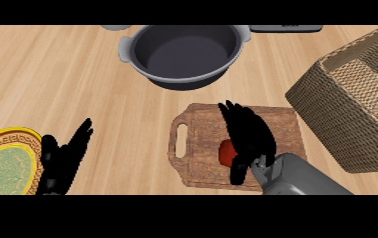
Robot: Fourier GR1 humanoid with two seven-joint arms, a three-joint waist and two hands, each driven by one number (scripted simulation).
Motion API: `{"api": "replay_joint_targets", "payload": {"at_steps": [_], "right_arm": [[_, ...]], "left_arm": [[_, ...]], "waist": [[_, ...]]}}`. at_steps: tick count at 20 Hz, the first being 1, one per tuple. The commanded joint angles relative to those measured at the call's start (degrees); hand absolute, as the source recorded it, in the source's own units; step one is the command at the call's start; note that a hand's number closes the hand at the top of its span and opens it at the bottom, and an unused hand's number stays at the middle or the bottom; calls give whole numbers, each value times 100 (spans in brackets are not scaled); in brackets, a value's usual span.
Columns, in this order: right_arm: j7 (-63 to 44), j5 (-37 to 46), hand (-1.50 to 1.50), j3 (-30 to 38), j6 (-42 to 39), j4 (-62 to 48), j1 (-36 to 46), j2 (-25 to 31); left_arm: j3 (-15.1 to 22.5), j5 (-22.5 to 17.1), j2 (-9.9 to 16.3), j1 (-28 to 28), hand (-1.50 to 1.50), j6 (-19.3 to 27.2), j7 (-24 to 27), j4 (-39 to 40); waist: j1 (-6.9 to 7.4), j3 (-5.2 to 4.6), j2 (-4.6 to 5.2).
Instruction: Pick the bell pepper from the cutting board and place it in the basket
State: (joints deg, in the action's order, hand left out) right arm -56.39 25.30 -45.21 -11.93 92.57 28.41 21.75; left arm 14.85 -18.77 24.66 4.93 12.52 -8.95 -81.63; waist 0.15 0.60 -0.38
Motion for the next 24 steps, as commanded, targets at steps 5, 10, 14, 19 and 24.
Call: {"api": "replay_joint_targets", "payload": {"at_steps": [5,10,14,19,24], "right_arm": [[6,237,-150,-22,-313,-433,-299,-80],[-260,581,-150,6,-324,-499,-312,-675],[38,929,-150,-56,-52,-456,-733,-662],[357,1211,-150,-15,34,-851,-889,-745],[883,1370,150,162,-509,-890,-369,-456]], "left_arm": [[-43,30,-167,164,0,-224,-20,574],[-99,260,-273,121,0,-83,-93,423],[-252,263,-331,-160,0,-235,-125,716],[-192,274,-254,493,0,-314,-203,8],[-451,208,-217,-46,0,-408,-596,239]], "waist": [[-11,-63,44],[-1,-62,38],[-41,-62,37],[20,-59,34],[3,-60,41]]}}
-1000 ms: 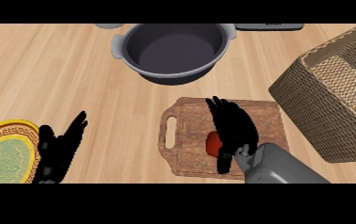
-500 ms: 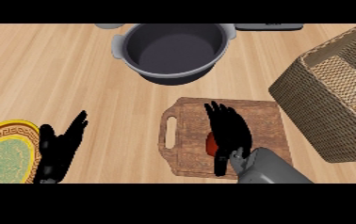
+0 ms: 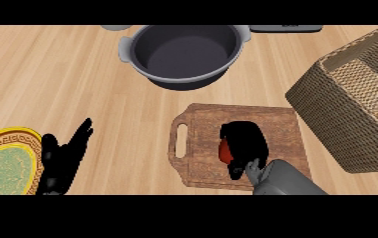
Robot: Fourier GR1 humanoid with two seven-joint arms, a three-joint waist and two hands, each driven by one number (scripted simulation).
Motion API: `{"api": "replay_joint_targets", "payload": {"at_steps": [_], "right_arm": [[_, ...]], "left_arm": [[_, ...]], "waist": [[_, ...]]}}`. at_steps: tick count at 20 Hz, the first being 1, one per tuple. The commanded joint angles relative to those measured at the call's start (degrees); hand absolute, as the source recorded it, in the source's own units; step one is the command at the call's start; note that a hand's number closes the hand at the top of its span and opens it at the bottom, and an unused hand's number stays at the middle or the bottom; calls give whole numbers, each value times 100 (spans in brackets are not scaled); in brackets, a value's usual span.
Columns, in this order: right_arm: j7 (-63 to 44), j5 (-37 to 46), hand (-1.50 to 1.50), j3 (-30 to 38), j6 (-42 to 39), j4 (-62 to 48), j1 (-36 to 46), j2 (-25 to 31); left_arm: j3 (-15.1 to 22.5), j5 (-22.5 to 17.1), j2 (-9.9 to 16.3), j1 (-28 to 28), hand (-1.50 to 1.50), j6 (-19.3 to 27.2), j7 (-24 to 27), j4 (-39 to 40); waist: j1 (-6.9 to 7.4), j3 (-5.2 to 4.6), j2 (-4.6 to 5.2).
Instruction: Pick the bell pepper from the cutting board and place it in the basket
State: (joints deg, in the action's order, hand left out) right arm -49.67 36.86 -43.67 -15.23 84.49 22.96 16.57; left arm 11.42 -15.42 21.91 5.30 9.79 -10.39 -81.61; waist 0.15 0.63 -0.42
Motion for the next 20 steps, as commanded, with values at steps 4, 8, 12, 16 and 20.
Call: {"api": "replay_joint_targets", "payload": {"at_steps": [4,8,12,16,20], "right_arm": [[313,531,150,-135,-188,-52,9,-4],[542,814,150,-44,-27,20,-144,95],[2026,922,150,-969,426,1782,-1524,1768],[2812,1538,150,-1521,1326,2595,-2326,2928],[3373,1394,150,-910,2608,3504,-2963,3903]], "left_arm": [[-60,35,-59,190,0,-138,-183,224],[-237,-24,-43,317,0,-305,-59,281],[-293,-68,-47,332,0,-55,-348,91],[-204,48,-133,703,0,32,-127,-3],[-264,35,-188,537,0,101,-228,24]], "waist": [[15,-62,41],[0,-63,41],[-338,-59,-34],[-437,-53,-75],[-503,-53,-34]]}}
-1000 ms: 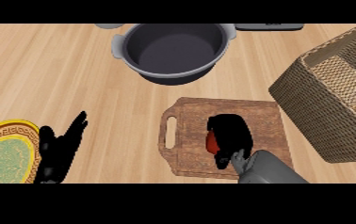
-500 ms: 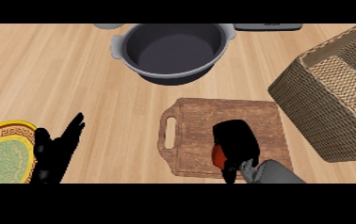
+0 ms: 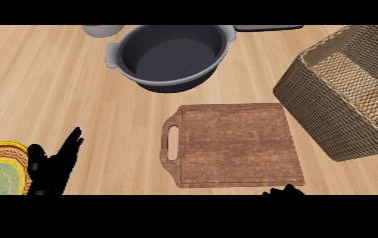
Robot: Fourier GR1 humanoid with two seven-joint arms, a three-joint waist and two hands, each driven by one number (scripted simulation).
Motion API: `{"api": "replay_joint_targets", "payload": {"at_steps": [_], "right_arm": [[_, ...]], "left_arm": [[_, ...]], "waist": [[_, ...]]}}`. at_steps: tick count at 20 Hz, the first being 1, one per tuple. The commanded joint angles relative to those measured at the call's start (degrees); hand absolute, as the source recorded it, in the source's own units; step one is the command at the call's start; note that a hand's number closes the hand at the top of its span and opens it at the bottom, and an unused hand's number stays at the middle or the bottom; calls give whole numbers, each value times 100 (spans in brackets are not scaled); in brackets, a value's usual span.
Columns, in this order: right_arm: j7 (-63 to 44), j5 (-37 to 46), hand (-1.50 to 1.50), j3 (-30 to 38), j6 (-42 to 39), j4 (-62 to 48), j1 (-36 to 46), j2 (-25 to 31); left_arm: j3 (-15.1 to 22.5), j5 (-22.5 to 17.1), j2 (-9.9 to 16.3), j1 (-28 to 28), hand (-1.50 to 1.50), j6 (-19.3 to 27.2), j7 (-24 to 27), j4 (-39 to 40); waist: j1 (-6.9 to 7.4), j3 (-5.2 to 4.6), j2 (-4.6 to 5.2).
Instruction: Pick the bell pepper from the cutting board and place it in the basket
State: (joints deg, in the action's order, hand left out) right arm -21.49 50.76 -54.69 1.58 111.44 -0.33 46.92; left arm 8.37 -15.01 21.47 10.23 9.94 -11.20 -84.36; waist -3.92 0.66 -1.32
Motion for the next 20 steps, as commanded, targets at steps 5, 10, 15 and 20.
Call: {"api": "replay_joint_targets", "payload": {"at_steps": [5,10,15,20], "right_arm": [[865,-1874,150,533,1916,1897,-1384,-95],[1013,-2815,150,1602,2341,3400,-1759,588],[945,-3435,150,2669,2597,3483,-1934,898],[670,-4316,150,3698,2586,3393,-1670,918]], "left_arm": [[-60,-75,39,221,0,2,-159,-52],[1,-21,-7,318,0,-36,-54,-48],[18,9,-87,281,0,-5,-42,53],[-7,-30,-13,332,0,-147,-9,18]], "waist": [[-112,-21,92],[-15,-47,102],[-60,-59,124],[102,-69,144]]}}
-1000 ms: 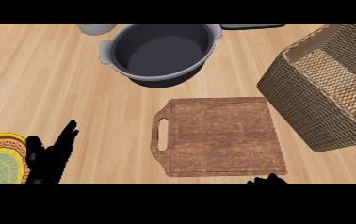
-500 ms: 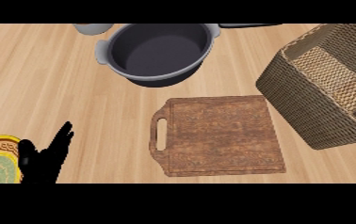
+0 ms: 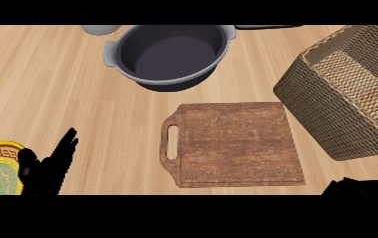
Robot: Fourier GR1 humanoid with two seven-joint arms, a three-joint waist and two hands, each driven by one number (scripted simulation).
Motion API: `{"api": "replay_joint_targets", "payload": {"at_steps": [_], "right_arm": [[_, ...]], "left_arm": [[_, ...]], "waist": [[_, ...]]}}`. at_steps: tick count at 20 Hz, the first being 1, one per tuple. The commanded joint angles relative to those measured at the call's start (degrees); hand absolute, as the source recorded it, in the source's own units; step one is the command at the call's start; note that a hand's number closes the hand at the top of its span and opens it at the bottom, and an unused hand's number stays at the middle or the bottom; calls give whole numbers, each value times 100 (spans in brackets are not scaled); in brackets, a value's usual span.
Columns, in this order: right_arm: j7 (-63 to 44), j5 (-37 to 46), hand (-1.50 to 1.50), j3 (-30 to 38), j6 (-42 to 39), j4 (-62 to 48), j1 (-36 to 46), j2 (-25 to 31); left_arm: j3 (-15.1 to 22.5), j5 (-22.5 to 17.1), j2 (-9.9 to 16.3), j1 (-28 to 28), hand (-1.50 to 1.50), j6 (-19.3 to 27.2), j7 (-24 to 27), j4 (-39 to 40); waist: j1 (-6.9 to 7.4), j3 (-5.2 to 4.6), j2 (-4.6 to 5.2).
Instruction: Pick the bell pepper from the cutting board and place it in the basket
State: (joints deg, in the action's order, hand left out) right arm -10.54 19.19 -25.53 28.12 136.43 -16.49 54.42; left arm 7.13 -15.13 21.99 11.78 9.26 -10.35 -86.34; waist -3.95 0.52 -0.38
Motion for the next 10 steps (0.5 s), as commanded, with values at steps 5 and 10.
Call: {"api": "replay_joint_targets", "payload": {"at_steps": [5,10], "right_arm": [[-730,-2459,150,2065,-393,572,218,405],[-463,-3833,150,3429,-1221,-608,572,656]], "left_arm": [[107,20,-120,32,0,-22,-148,325],[176,98,-169,-220,0,7,-300,360]], "waist": [[93,-55,43],[186,-33,59]]}}
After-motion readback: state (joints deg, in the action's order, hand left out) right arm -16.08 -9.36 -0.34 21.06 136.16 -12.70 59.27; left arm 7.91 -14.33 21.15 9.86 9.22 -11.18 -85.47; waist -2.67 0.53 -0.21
